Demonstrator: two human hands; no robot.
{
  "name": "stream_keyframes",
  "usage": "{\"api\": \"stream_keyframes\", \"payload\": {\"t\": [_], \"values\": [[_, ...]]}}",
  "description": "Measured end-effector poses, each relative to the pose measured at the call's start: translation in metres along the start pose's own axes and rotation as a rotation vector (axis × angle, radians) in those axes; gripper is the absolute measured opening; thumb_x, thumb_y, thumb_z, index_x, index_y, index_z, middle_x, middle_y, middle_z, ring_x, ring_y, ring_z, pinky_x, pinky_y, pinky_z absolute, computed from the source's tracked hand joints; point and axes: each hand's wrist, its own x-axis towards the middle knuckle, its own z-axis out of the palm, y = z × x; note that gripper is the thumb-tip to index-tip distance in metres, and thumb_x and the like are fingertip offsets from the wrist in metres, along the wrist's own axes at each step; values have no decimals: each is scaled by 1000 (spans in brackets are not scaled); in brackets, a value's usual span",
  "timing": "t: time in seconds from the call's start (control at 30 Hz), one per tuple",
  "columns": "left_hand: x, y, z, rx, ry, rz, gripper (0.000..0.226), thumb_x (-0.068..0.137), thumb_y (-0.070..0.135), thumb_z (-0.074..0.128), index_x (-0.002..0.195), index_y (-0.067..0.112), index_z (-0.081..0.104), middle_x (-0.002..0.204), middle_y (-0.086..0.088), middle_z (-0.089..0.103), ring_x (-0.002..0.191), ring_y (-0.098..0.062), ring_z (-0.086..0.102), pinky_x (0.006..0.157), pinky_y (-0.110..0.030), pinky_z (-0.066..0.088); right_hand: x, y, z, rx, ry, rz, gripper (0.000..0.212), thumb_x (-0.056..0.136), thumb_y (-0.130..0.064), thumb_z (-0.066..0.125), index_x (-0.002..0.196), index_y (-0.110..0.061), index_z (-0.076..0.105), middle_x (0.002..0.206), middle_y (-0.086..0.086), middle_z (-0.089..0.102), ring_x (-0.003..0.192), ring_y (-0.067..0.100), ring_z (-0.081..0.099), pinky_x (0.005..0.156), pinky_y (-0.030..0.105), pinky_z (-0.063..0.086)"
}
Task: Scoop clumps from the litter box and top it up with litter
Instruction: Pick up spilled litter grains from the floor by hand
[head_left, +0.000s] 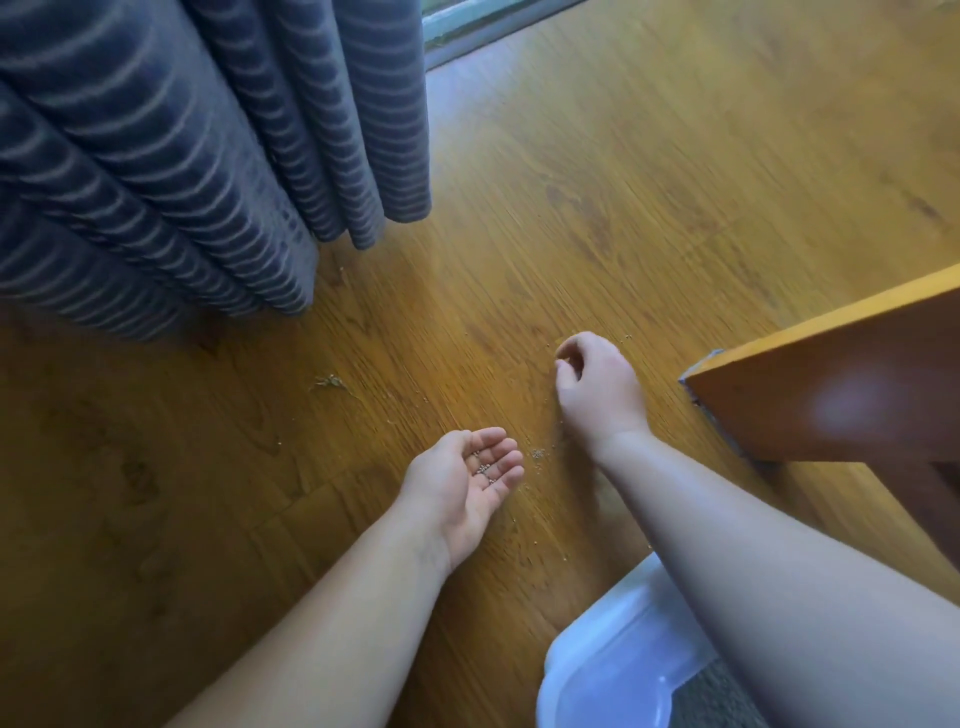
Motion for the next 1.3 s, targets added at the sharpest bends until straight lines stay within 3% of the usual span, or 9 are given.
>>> {"api": "stream_keyframes", "payload": {"t": [0.1, 0.2, 0.4, 0.67, 0.8, 0.9, 1.0, 1.2, 1.3], "values": [[-4, -1, -3, 26, 11, 20, 31, 103, 15, 39, 114, 0, 64, 112, -20, 65, 104, -29, 66, 85, -38, 59, 16, 5, 5, -34, 50, 117, 12, 95, -21, 58, 105, -17, 61, 105, 1, 62, 96, 21, 57, 81, 29, 41], [-8, -1, -8, 40, 14, 22, 29, 103, 16, 41, 115, 2, 64, 112, -19, 66, 104, -29, 67, 86, -38, 59, 15, 1, 10, -58, 40, 102, 8, 96, -24, 56, 102, -19, 60, 104, -2, 59, 92, 20, 57, 80, 35, 48], [-10, 3, -12, 40, 25, 23, 28, 103, 17, 42, 115, 3, 64, 113, -19, 66, 104, -29, 67, 87, -38, 59, 14, -2, 14, -142, 47, 85, 10, 99, -24, 52, 94, -18, 58, 100, -2, 55, 84, 22, 54, 73, 36, 48], [-16, 11, -17, 7, -9, 30, 29, 103, 14, 41, 116, 1, 63, 111, -19, 65, 103, -28, 66, 83, -37, 59, 16, -11, 13, -241, -12, 135, 15, 101, -27, 46, 100, -17, 57, 109, 3, 56, 93, 26, 55, 74, 35, 42], [-14, 11, -21, -22, -23, 17, 30, 102, 13, 39, 114, -1, 63, 109, -19, 65, 102, -29, 66, 82, -37, 59, -11, -43, 8, -155, -105, -56, 13, 97, -29, 50, 99, -20, 59, 105, 2, 59, 94, 25, 58, 79, 36, 46], [-9, 11, -24, -75, -49, 0, 32, 101, 11, 35, 109, -3, 62, 94, -17, 67, 89, -26, 67, 72, -36, 58, -56, -72, 9, -120, -230, -314, 10, 97, -27, 50, 99, -20, 57, 100, -4, 56, 88, 19, 57, 74, 34, 46], [-7, 14, -30, -50, -42, -2, 30, 101, 10, 35, 102, 0, 62, 89, -14, 66, 77, -20, 67, 62, -31, 56, -86, -88, 10, -159, -315, -436, 10, 96, -28, 50, 99, -21, 57, 97, -4, 53, 86, 17, 55, 69, 36, 49], [-7, 26, -28, -32, -60, 25, 39, 99, 10, 34, 120, -8, 61, 113, -18, 68, 105, -26, 68, 86, -37, 52, -87, -101, 6, -191, -341, -435, 14, 92, -23, 54, 98, -22, 66, 92, -6, 49, 85, 14, 54, 67, 31, 47], [-15, 38, -20, -60, -54, 43, 33, 100, 12, 32, 104, -3, 61, 101, -15, 65, 95, -22, 64, 75, -31, 53, -80, -110, -10, -74, -349, -364, 18, 90, -23, 53, 96, -25, 69, 92, -5, 50, 84, 15, 56, 71, 37, 50]]}}
